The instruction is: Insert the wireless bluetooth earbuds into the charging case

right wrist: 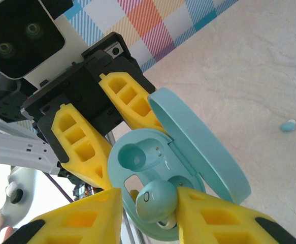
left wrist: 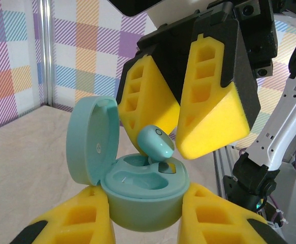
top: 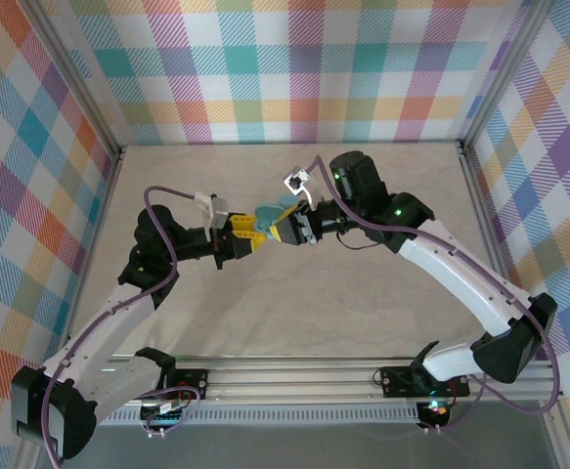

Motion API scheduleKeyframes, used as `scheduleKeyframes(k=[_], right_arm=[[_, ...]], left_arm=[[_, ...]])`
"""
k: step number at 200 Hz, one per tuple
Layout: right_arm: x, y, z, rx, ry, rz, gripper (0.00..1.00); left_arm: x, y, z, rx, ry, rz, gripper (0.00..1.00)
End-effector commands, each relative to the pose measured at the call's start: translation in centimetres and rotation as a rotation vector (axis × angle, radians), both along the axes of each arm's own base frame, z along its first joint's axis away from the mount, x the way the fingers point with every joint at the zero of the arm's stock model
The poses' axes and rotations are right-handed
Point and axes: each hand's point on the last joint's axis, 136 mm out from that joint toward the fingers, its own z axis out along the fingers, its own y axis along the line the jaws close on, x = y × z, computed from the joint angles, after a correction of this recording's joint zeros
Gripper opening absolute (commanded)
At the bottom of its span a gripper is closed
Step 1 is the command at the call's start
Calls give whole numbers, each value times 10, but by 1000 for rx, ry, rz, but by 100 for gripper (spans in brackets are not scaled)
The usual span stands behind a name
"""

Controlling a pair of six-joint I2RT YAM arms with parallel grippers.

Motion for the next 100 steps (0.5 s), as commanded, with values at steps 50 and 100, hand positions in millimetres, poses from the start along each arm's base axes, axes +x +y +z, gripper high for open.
scheduleKeyframes(k=[50, 100], right_arm=[[3, -2, 3, -26, 13, -19, 40], [7, -4, 5, -40, 4, -43, 45]], left_arm=[[-15, -2, 15, -29, -76, -45, 0], [-16, -2, 15, -27, -75, -45, 0]])
